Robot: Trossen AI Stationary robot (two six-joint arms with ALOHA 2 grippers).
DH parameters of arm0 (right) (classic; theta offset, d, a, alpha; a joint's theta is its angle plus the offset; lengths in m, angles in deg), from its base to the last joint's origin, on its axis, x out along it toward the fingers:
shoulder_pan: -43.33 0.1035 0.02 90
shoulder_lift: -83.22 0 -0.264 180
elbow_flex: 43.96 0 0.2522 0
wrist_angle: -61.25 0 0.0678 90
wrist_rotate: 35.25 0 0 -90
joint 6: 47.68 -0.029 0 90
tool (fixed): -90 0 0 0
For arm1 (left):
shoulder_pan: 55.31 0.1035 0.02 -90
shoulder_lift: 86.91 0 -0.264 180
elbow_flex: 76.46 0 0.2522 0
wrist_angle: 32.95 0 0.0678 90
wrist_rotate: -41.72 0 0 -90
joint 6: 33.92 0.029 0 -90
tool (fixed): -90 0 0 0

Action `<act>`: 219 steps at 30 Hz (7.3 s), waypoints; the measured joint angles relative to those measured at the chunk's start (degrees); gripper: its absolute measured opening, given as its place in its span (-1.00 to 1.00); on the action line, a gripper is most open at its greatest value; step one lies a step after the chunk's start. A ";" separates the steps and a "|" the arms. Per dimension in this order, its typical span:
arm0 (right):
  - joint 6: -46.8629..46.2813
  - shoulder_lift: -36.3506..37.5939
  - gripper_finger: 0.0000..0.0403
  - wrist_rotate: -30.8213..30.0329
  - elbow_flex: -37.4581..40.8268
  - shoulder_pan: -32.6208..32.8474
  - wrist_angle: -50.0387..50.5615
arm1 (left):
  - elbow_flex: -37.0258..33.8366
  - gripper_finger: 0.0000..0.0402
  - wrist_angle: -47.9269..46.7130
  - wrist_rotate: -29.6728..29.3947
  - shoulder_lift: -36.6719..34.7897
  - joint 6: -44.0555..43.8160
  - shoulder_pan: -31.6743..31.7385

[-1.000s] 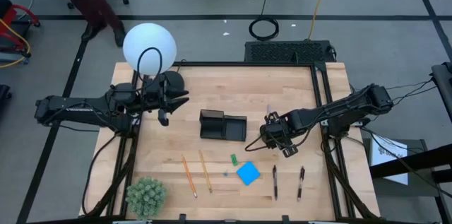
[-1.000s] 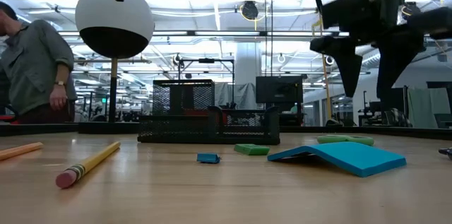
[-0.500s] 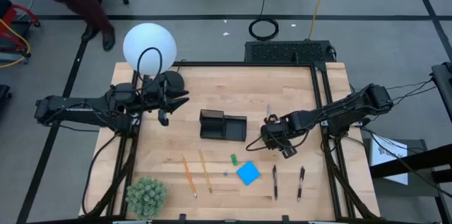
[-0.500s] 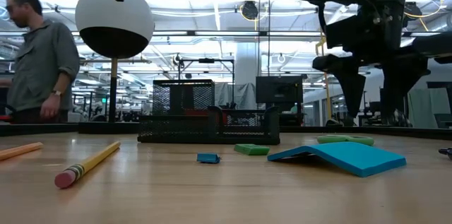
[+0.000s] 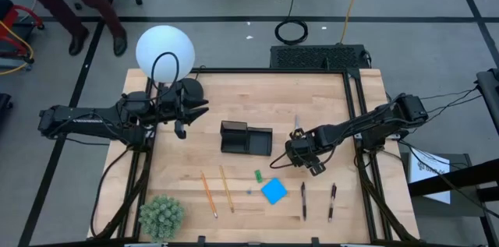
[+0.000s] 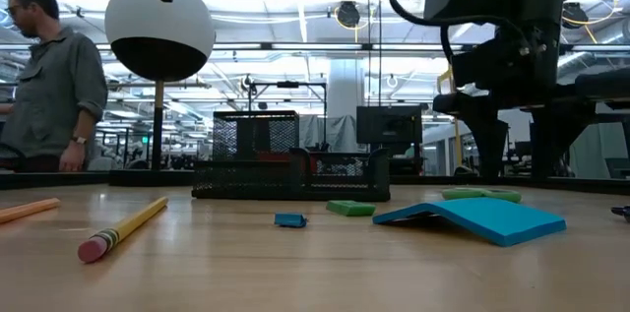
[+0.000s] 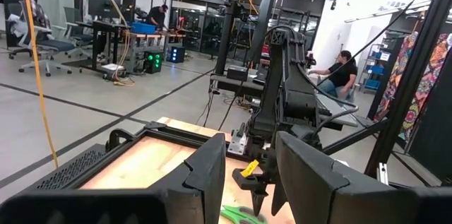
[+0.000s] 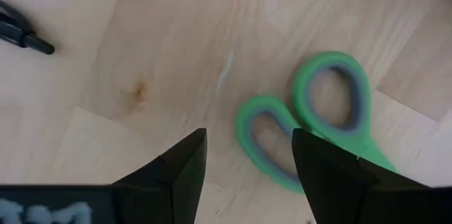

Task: Pick and place office supplies into organizer
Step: Put the green scissors into the black desk organizer

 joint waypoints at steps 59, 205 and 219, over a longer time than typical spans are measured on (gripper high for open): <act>2.42 -5.42 -0.34 5.37 0.22 -2.36 -0.29 | 0.00 -0.35 0.33 -0.04 0.00 0.33 -0.02; -36.66 7.59 -0.96 4.27 -5.59 -9.42 -79.58 | -0.02 -0.35 3.82 9.40 -1.46 18.42 -11.13; -41.56 4.78 -0.96 4.30 -1.20 -7.98 -94.80 | -0.02 -0.35 3.78 9.38 -1.46 18.48 -11.13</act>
